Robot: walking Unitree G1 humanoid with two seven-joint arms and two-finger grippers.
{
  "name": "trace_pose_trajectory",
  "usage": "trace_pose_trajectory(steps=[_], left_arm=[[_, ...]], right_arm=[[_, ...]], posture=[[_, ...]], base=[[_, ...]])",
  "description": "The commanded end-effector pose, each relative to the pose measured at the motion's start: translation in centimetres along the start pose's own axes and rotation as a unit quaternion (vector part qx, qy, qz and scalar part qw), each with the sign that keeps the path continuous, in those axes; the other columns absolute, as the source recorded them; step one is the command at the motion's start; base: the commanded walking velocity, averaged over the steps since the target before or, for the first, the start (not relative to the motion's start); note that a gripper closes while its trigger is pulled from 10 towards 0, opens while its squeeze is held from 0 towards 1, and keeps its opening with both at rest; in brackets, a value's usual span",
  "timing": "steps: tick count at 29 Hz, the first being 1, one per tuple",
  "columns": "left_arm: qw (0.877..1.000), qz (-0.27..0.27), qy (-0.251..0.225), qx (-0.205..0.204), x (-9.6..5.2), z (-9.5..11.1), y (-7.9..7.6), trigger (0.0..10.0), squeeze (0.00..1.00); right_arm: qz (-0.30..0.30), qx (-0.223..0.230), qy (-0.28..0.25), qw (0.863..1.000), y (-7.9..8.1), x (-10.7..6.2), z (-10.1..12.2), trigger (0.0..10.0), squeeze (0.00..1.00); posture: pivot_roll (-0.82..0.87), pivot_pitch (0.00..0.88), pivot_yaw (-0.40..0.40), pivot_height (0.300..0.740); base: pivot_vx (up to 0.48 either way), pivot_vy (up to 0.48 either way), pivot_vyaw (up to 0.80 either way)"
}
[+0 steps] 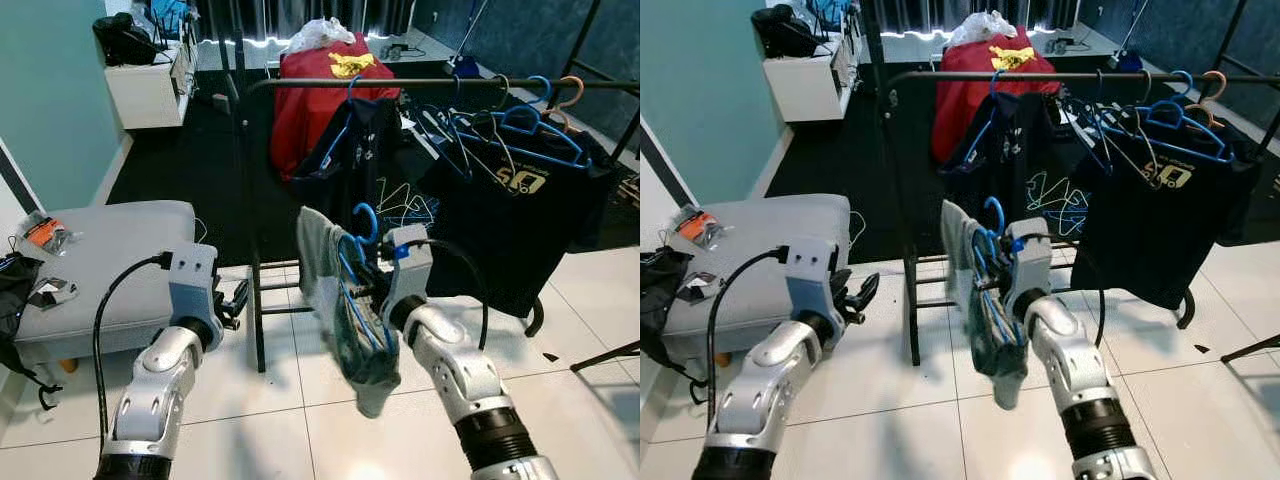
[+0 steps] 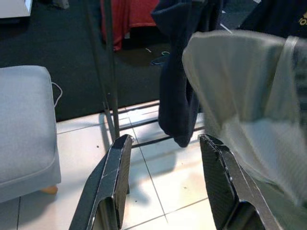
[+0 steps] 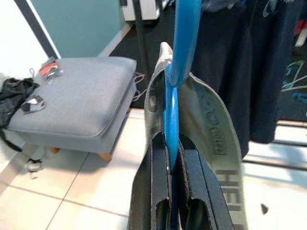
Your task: Hang hanger
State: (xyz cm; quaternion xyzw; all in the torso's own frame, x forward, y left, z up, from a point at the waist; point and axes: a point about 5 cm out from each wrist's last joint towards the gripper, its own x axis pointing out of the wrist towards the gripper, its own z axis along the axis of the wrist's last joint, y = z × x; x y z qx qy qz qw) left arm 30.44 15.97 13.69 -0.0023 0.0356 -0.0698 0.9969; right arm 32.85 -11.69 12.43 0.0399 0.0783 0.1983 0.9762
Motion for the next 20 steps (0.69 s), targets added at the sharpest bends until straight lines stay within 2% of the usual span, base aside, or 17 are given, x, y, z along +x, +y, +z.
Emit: trace_pose_trajectory(steps=[1,9,20], left_arm=[[1.0,0.006,0.015,0.003,0.0,-0.5,0.2,10.0,0.0],[1.0,0.012,0.013,0.007,0.3,-0.2,0.2,10.0,0.0],[1.0,0.004,-0.008,-0.007,1.2,1.0,-0.7,10.0,0.0]], right_arm=[[0.004,-0.005,-0.006,1.0,0.3,0.1,0.1,10.0,0.0],[0.007,-0.002,-0.006,1.0,0.4,0.2,0.1,10.0,0.0],[-0.006,0.001,-0.014,1.0,-0.1,-0.1,0.1,10.0,0.0]], posture=[[0.06,0.039,-0.007,0.74],[0.06,0.041,0.001,0.74],[0.06,0.027,-0.001,0.74]], base=[[0.0,0.0,0.0],[0.0,0.0,0.0],[0.0,0.0,0.0]])
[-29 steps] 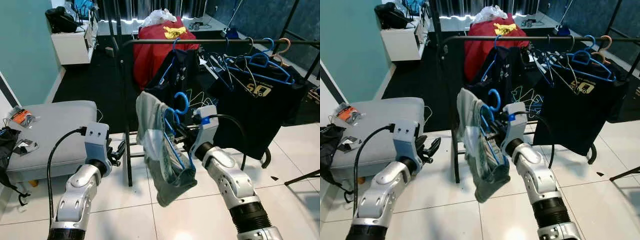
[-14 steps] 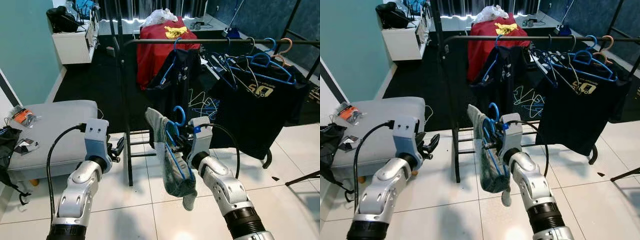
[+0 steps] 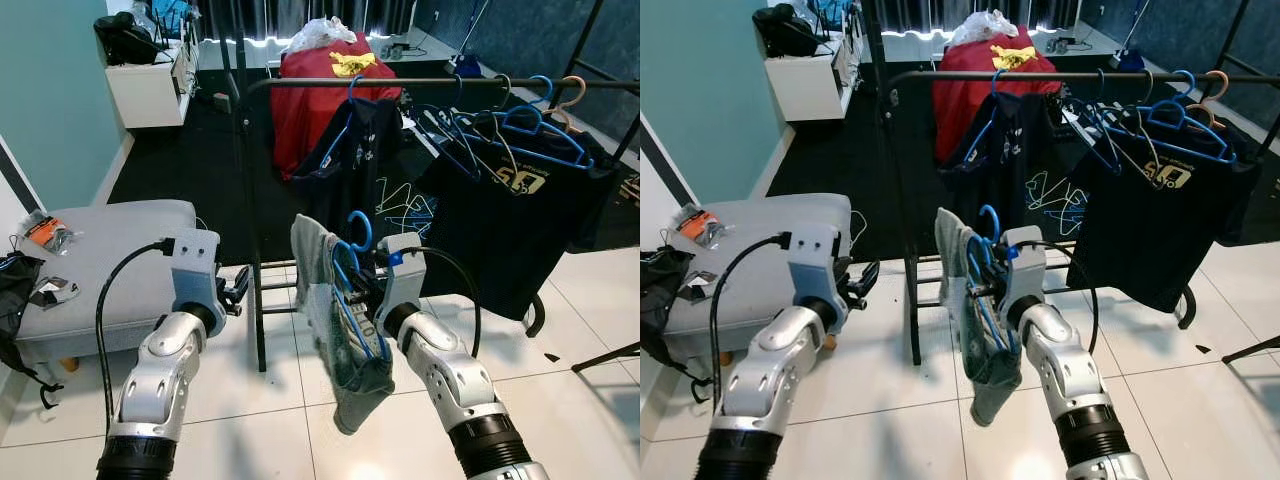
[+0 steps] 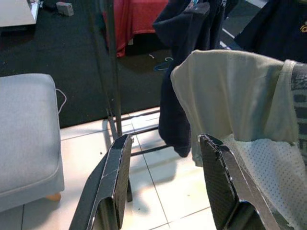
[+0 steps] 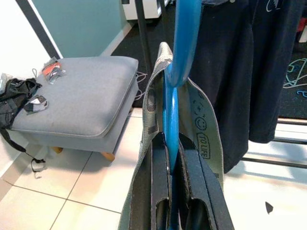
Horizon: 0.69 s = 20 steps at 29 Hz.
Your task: Hang hanger
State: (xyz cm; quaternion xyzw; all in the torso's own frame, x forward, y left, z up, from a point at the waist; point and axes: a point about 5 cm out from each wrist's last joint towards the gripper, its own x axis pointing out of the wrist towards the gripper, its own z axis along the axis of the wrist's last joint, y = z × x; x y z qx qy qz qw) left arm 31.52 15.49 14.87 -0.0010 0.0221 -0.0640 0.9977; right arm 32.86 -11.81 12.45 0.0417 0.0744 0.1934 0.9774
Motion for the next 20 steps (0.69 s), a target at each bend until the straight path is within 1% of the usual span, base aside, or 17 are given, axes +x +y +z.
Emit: trace_pose_trajectory(steps=[1,5,6,8,9,10,11,13,14,15,16,17,18,20], left_arm=[[1.0,-0.001,0.007,-0.012,0.2,-0.2,-0.5,10.0,0.0],[1.0,0.002,0.011,-0.016,0.3,-0.3,-0.6,10.0,0.0],[1.0,-0.001,0.025,-0.012,0.5,-0.6,-0.9,10.0,0.0],[1.0,-0.001,0.025,-0.012,0.5,-0.6,-0.9,10.0,0.0],[0.999,0.014,0.045,-0.01,0.4,-1.1,-0.7,10.0,0.0],[0.998,0.024,0.053,-0.01,0.4,-1.3,-0.5,10.0,0.0],[0.998,0.024,0.053,-0.01,0.4,-1.3,-0.5,10.0,0.0],[0.996,0.056,0.061,-0.02,0.2,-1.6,0.3,10.0,0.0],[0.996,0.066,0.063,-0.022,0.2,-1.6,0.5,10.0,0.0],[0.996,0.066,0.063,-0.022,0.2,-1.6,0.5,10.0,0.0],[0.995,0.079,0.057,-0.019,0.2,-1.6,0.8,10.0,0.0],[0.995,0.091,0.048,-0.011,0.1,-1.5,1.2,10.0,0.0],[0.995,0.091,0.048,-0.011,0.1,-1.5,1.2,10.0,0.0],[0.994,0.105,0.036,-0.003,-0.1,-1.4,1.7,10.0,0.0]], right_arm=[[0.0,-0.001,-0.01,1.0,0.1,-0.1,0.0,10.0,0.0],[-0.001,-0.001,-0.007,1.0,0.0,0.0,-0.1,10.0,0.0],[-0.001,-0.007,-0.003,1.0,-0.1,0.1,-0.1,10.0,0.0],[-0.001,-0.007,-0.003,1.0,-0.1,0.1,-0.1,10.0,0.0],[0.005,-0.029,0.002,1.0,0.1,0.4,-0.1,10.0,0.0],[0.006,-0.037,0.003,0.999,0.2,0.5,-0.1,10.0,0.0],[0.006,-0.037,0.003,0.999,0.2,0.5,-0.1,10.0,0.0],[0.014,-0.053,0.004,0.998,0.5,0.8,0.0,10.0,0.0],[0.018,-0.059,0.004,0.998,0.6,0.9,0.1,10.0,0.0],[0.018,-0.059,0.004,0.998,0.6,0.9,0.1,10.0,0.0],[0.021,-0.068,0.005,0.997,0.7,1.2,0.2,10.0,0.0],[0.026,-0.074,0.007,0.997,0.9,1.5,0.2,10.0,0.0],[0.026,-0.074,0.007,0.997,0.9,1.5,0.2,10.0,0.0],[0.029,-0.076,0.015,0.997,1.3,1.9,0.3,10.0,0.0]], posture=[[0.06,0.028,-0.001,0.74],[0.06,0.041,-0.005,0.74],[0.06,0.051,-0.014,0.74],[0.06,0.051,-0.014,0.74],[0.07,0.032,-0.034,0.74],[0.07,0.034,-0.038,0.74],[0.07,0.034,-0.038,0.74],[0.07,0.029,-0.075,0.74],[0.07,0.029,-0.075,0.74],[0.07,0.029,-0.075,0.74],[0.08,0.035,-0.097,0.74],[0.08,0.035,-0.103,0.74],[0.08,0.035,-0.103,0.74],[0.07,0.031,-0.11,0.74]], base=[[0.0,0.0,0.0],[0.0,0.0,0.0],[0.0,0.0,0.0],[0.0,0.0,0.0],[0.0,0.0,0.0],[0.0,0.0,0.0],[0.0,0.0,0.0],[0.0,0.0,0.0],[0.0,0.0,0.0],[0.0,0.0,0.0],[0.0,0.0,0.0],[0.0,0.0,0.0],[0.0,0.0,0.0],[0.0,0.0,0.0]])
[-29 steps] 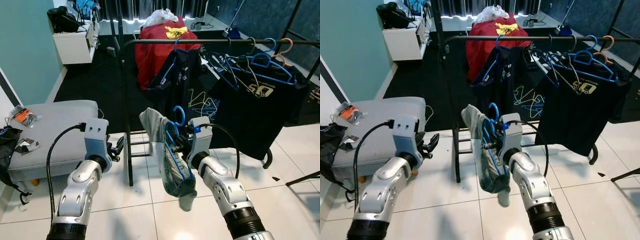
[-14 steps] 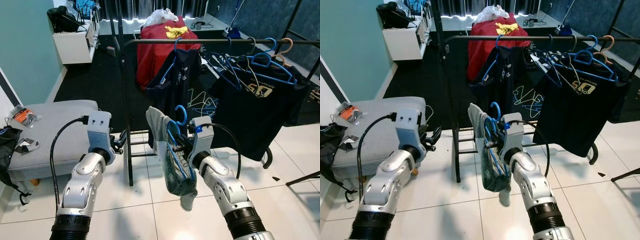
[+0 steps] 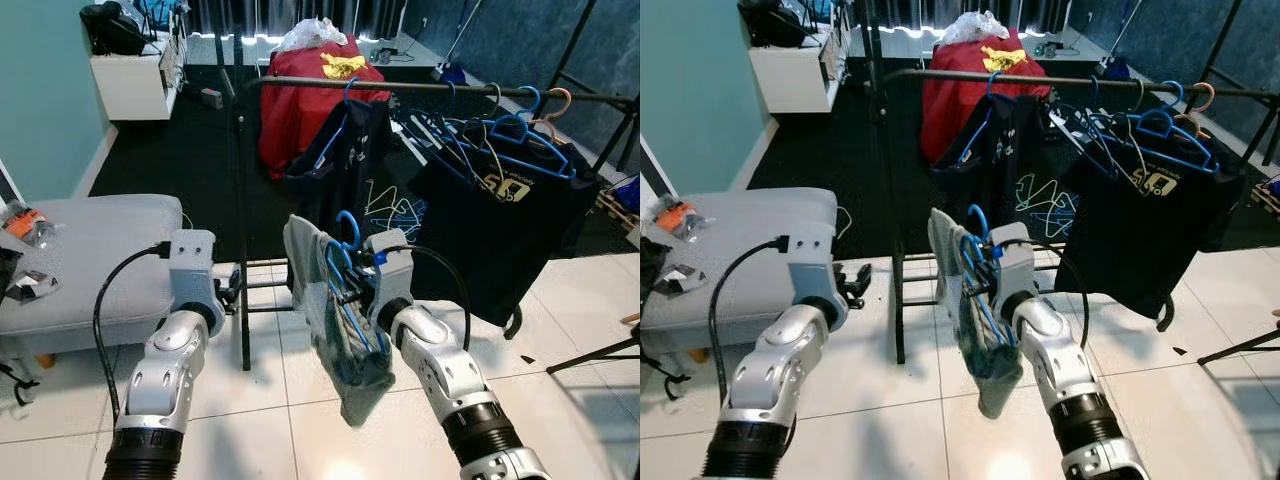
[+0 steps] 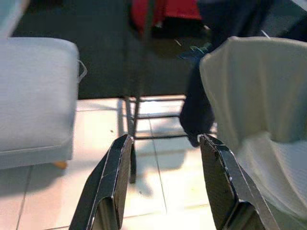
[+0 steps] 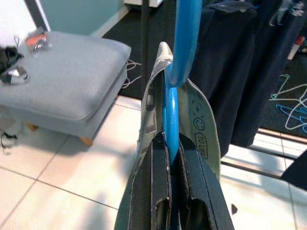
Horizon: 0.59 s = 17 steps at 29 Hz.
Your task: Hang hanger
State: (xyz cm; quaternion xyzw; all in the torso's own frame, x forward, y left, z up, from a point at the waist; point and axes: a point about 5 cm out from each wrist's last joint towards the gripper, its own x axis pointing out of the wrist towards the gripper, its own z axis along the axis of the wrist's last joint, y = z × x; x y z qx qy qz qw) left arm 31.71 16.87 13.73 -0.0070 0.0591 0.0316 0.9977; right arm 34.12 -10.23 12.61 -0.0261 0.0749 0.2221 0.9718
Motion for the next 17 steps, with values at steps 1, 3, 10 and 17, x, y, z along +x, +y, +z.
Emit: trace_pose_trajectory(steps=[1,3,10,17], left_arm=[[1.0,0.01,-0.001,0.007,-0.1,-0.3,0.4,10.0,0.0],[1.0,0.013,-0.005,0.004,-0.2,-0.3,0.6,10.0,0.0],[1.0,0.011,-0.01,-0.007,-0.3,0.0,0.5,10.0,0.0],[1.0,-0.018,-0.017,-0.011,0.0,0.2,-0.6,10.0,0.0]], right_arm=[[0.005,-0.008,0.0,1.0,0.3,0.2,0.0,10.0,0.0],[0.003,-0.007,0.003,1.0,0.3,0.3,0.0,10.0,0.0],[-0.03,0.039,-0.002,0.999,-0.7,-0.1,-0.4,10.0,0.0],[-0.047,0.049,-0.004,0.998,-1.3,-1.1,-1.1,10.0,0.0]], posture=[[0.07,0.031,-0.11,0.74],[0.07,0.032,-0.112,0.74],[0.06,0.032,-0.083,0.74],[0.03,0.019,-0.058,0.74]], base=[[0.0,0.0,0.0],[0.0,0.0,0.0],[0.0,0.0,0.0],[0.0,0.0,0.0]])
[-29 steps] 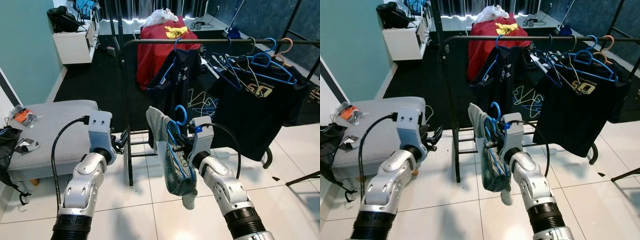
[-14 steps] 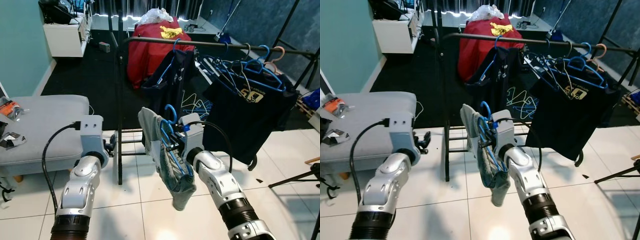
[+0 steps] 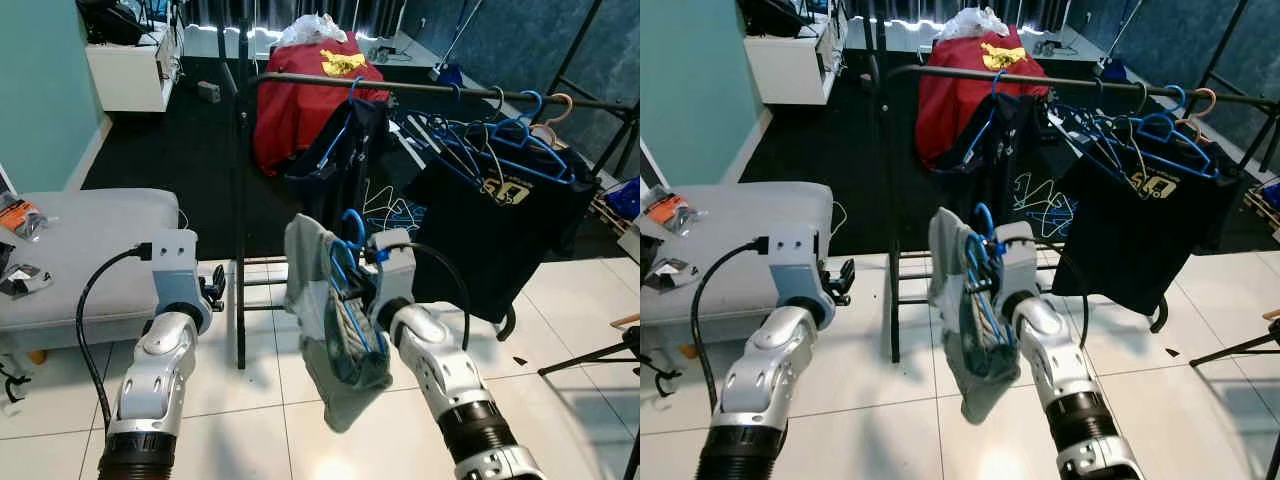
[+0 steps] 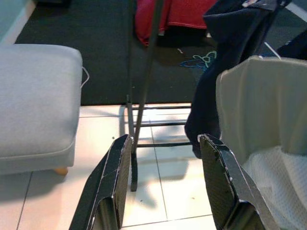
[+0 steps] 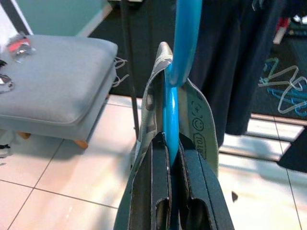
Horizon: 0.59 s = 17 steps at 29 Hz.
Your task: Hang hanger
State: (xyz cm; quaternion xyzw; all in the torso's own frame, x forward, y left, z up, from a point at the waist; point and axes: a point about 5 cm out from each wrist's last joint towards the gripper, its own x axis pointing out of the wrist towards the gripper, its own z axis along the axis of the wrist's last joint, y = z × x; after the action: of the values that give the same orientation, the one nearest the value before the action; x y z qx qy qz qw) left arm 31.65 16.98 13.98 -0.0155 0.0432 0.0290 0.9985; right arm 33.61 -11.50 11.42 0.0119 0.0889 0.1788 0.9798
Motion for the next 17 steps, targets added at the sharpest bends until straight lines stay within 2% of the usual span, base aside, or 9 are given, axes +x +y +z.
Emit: trace_pose_trajectory(steps=[1,7,17], left_arm=[[1.0,-0.015,-0.002,-0.002,0.1,0.0,-0.7,10.0,0.0],[0.999,-0.032,-0.005,-0.004,0.3,0.1,-1.2,10.0,0.0],[0.999,-0.041,-0.013,-0.013,0.1,0.3,-1.5,10.0,0.0]], right_arm=[[-0.006,0.006,-0.009,1.0,-0.4,-0.2,0.2,10.0,0.0],[0.015,0.001,-0.019,1.0,-0.2,-0.3,0.7,10.0,0.0],[0.012,-0.008,-0.03,0.999,-0.6,-0.4,1.3,10.0,0.0]], posture=[[0.03,0.019,-0.058,0.74],[0.02,0.014,-0.059,0.74],[0.01,0.022,-0.058,0.74]], base=[[0.0,0.0,0.0],[0.0,0.0,0.0],[0.318,0.0,0.0]])
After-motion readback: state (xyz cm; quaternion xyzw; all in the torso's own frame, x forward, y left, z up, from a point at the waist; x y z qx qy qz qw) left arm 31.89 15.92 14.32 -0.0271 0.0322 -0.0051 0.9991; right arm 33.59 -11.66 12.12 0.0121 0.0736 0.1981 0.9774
